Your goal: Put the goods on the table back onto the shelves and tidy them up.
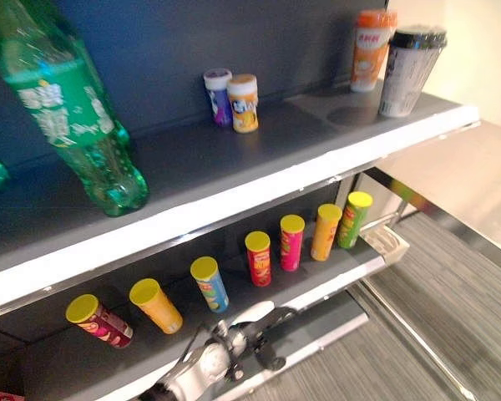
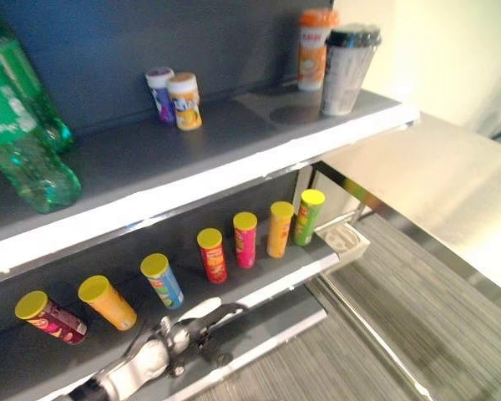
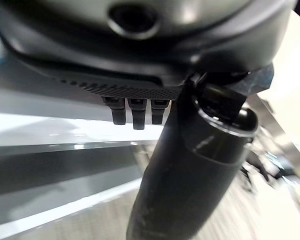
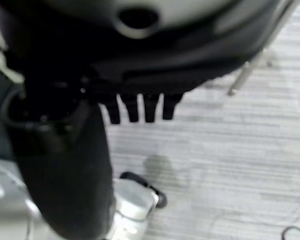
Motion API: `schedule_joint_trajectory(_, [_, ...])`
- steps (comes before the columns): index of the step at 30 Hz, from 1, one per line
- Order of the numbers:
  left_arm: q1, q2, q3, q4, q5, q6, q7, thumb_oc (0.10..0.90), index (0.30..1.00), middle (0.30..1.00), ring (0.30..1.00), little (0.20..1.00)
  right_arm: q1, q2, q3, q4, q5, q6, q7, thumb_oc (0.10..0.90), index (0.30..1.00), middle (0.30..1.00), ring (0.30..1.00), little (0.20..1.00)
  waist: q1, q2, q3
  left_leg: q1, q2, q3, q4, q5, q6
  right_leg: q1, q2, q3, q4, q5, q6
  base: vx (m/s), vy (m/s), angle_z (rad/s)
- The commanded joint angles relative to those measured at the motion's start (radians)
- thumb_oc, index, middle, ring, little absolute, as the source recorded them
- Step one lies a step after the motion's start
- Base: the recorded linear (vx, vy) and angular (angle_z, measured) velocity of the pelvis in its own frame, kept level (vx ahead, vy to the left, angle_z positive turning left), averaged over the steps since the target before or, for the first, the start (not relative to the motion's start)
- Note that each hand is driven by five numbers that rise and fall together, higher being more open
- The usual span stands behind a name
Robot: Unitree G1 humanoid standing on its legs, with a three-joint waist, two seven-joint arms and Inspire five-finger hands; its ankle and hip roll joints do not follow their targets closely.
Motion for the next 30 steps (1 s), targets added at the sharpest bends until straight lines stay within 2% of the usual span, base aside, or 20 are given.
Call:
schedule_joint_trajectory(1, [-0.057,0.012,0.108,-0.018,0.001,-0.054,0.025,0.8,0.9,0.9,0.9,0.9,-0.041,-0.012,0.013,0.108,0.008,0.008,0.012,0.8,0.9,0.9,0.9,0.9,0.006,-0.029,-0.017,0.018,0.166,0.04,0.006,-0.04,-0.07,-0.036,-0.003,0.02,-0.117,0.179,-0.036,-0.01,0.043,-0.01])
schedule_joint_trajectory(4, [-0.008,0.047,0.143,0.007,0.022,-0.044,0.028,0.8,0.9,0.9,0.9,0.9,-0.052,-0.016,0.016,0.119,0.005,0.01,0.014,0.8,0.9,0.9,0.9,0.9,0.02,-0.031,-0.023,0.018,0.164,0.039,0.006,-0.038,-0.07,-0.032,-0.006,0.014,-0.117,0.181,-0.035,-0.02,0.047,-0.05])
schedule_joint_trajectory(5, [0.031,0.043,0.197,0.083,0.029,-0.037,0.043,0.8,0.9,0.9,0.9,0.9,-0.057,-0.011,0.015,0.134,0.004,0.013,0.02,0.8,0.9,0.9,0.9,0.9,0.033,-0.032,-0.027,0.016,0.163,0.036,0.006,-0.037,-0.071,-0.029,-0.005,0.01,-0.117,0.181,-0.034,-0.01,0.023,-0.08])
schedule_joint_trajectory(7, [0.043,0.033,0.222,0.142,0.037,-0.034,0.058,0.8,0.9,0.9,0.9,0.9,-0.059,-0.011,0.014,0.137,0.003,0.013,0.02,0.8,0.9,0.9,0.9,0.9,0.037,-0.033,-0.029,0.015,0.163,0.035,0.006,-0.036,-0.072,-0.028,-0.006,0.007,-0.117,0.181,-0.035,-0.01,0.018,0.01])
schedule_joint_trajectory(11, [0.05,-0.045,0.301,0.442,0.063,-0.026,0.132,0.8,0.9,0.9,0.9,0.9,-0.081,-0.006,0.024,0.161,0.005,0.015,0.017,0.8,0.9,0.9,0.9,0.9,0.055,-0.032,-0.034,0.007,0.163,0.026,0.006,-0.03,-0.074,-0.025,-0.008,-0.002,-0.117,0.175,-0.035,-0.02,0.034,0.04])
schedule_joint_trajectory(12, [0.048,-0.047,0.302,0.446,0.064,-0.028,0.134,0.8,0.9,0.9,0.9,0.9,-0.082,-0.007,0.024,0.162,0.005,0.015,0.016,0.8,0.9,0.9,0.9,0.9,0.054,-0.032,-0.034,0.007,0.163,0.026,0.006,-0.031,-0.074,-0.024,-0.008,-0.003,-0.117,0.175,-0.035,-0.03,0.031,0.01])
schedule_joint_trajectory(13, [0.027,-0.112,0.343,0.651,0.058,-0.022,0.186,0.8,0.9,0.9,0.9,0.9,-0.092,0.004,0.044,0.17,0.004,0.012,0.017,0.8,0.9,0.9,0.9,0.9,0.063,-0.036,-0.035,0.002,0.164,0.02,0.006,-0.028,-0.076,-0.021,-0.008,-0.008,-0.117,0.168,-0.036,-0.02,0.031,-0.01])
schedule_joint_trajectory(14, [0.027,-0.132,0.362,0.7,0.046,-0.016,0.193,0.8,0.9,0.9,0.9,0.9,-0.093,0.008,0.052,0.176,0.003,0.012,0.016,0.8,0.9,0.9,0.9,0.9,0.067,-0.037,-0.036,0.002,0.164,0.02,0.006,-0.028,-0.076,-0.019,-0.008,-0.008,-0.117,0.166,-0.037,-0.02,0.031,0.02])
schedule_joint_trajectory(17, [0.028,-0.162,0.405,0.79,0.013,-0.001,0.199,0.8,0.9,0.9,0.9,0.9,-0.095,0.014,0.054,0.188,0.007,0.012,0.016,0.8,0.9,0.9,0.9,0.9,0.074,-0.038,-0.037,0.001,0.164,0.018,0.006,-0.026,-0.076,-0.017,-0.005,-0.008,-0.117,0.157,-0.039,0.0,0.012,0.03])
schedule_joint_trajectory(18, [0.032,-0.169,0.434,0.821,-0.007,0.008,0.201,0.8,0.9,0.9,0.9,0.9,-0.094,0.015,0.053,0.192,0.007,0.012,0.016,0.8,0.9,0.9,0.9,0.9,0.077,-0.04,-0.038,0.001,0.164,0.018,0.006,-0.026,-0.075,-0.016,-0.003,-0.007,-0.117,0.154,-0.04,0.01,0.032,0.03])
schedule_joint_trajectory(19, [0.045,-0.182,0.504,0.867,-0.07,0.022,0.196,0.8,0.9,0.9,0.9,0.9,-0.083,0.021,0.051,0.196,0.0,0.01,0.018,0.8,0.9,0.9,0.9,0.9,0.08,-0.044,-0.041,0.002,0.166,0.019,0.006,-0.027,-0.072,-0.014,0.0,-0.005,-0.117,0.142,-0.042,-0.01,0.042,0.05])
schedule_joint_trajectory(22, [0.036,-0.185,0.528,0.88,-0.106,0.034,0.193,0.8,0.9,0.9,0.9,0.9,-0.07,0.023,0.051,0.197,-0.009,0.015,0.023,0.8,0.9,0.9,0.9,0.9,0.076,-0.051,-0.034,-0.008,0.161,0.014,0.006,-0.005,-0.067,-0.009,0.001,-0.006,-0.117,0.136,-0.046,-0.03,0.027,0.02])
schedule_joint_trajectory(23, [0.026,-0.189,0.515,0.875,-0.125,0.028,0.184,0.8,0.9,0.9,0.9,0.9,-0.09,0.009,0.084,0.189,-0.024,0.024,0.04,0.8,0.9,0.9,0.9,0.9,0.088,-0.076,-0.001,-0.05,0.131,-0.084,0.143,-0.06,-0.038,-0.017,-0.006,0.035,-0.115,0.154,-0.055,-0.06,-0.012,0.02])
schedule_joint_trajectory(24, [0.017,-0.187,0.512,0.879,-0.133,0.024,0.188,0.8,0.9,0.9,0.9,0.9,-0.106,0.001,0.11,0.175,-0.029,0.026,0.044,0.8,0.9,0.9,0.9,0.9,0.105,-0.091,0.021,-0.081,0.089,-0.191,0.23,-0.116,-0.035,-0.043,-0.014,0.076,-0.096,0.166,-0.059,-0.06,-0.01,-0.12])
schedule_joint_trajectory(25, [0.017,-0.187,0.512,0.88,-0.133,0.024,0.188,0.8,0.9,0.9,0.9,0.9,-0.106,0.002,0.11,0.175,-0.029,0.026,0.044,0.8,0.9,0.9,0.9,0.9,0.103,-0.093,0.018,-0.087,0.087,-0.194,0.233,-0.116,-0.034,-0.047,-0.017,0.075,-0.095,0.167,-0.059,-0.11,0.145,-0.31])
schedule_joint_trajectory(26, [-0.024,-0.188,0.504,0.89,-0.131,0.023,0.182,0.8,0.9,0.9,0.9,0.9,-0.13,0.009,0.146,0.159,-0.036,0.029,0.053,0.8,0.9,0.9,0.9,0.9,0.12,-0.114,0.056,-0.111,0.022,-0.326,0.304,-0.223,-0.022,-0.099,-0.024,0.162,-0.053,0.17,-0.063,-0.09,0.143,-0.6])
schedule_joint_trajectory(27, [-0.025,-0.188,0.504,0.89,-0.131,0.023,0.182,0.8,0.9,0.9,0.9,0.9,-0.13,0.009,0.146,0.16,-0.036,0.029,0.053,0.8,0.9,0.9,0.9,0.9,0.119,-0.116,0.054,-0.114,0.018,-0.327,0.302,-0.22,-0.021,-0.102,-0.028,0.162,-0.052,0.171,-0.062,-0.1,0.21,-0.81])
schedule_joint_trajectory(29, [-0.038,-0.189,0.474,0.878,-0.111,0.023,0.173,0.8,0.9,0.9,0.9,0.9,-0.149,0.019,0.138,0.146,-0.027,0.041,0.071,0.8,0.9,0.9,0.9,0.9,0.109,-0.118,0.07,-0.095,-0.015,-0.342,0.271,-0.272,0.025,-0.146,-0.036,0.211,-0.023,0.188,-0.057,-0.05,0.242,-0.97])
schedule_joint_trajectory(30, [-0.043,-0.194,0.456,0.87,-0.102,0.021,0.171,0.8,0.9,0.9,0.9,0.9,-0.163,0.021,0.138,0.131,-0.025,0.048,0.081,0.8,0.9,0.9,0.9,0.9,0.1,-0.116,0.081,-0.08,-0.028,-0.328,0.257,-0.284,0.045,-0.17,-0.039,0.243,-0.021,0.224,-0.047,-0.28,0.436,-1.34])
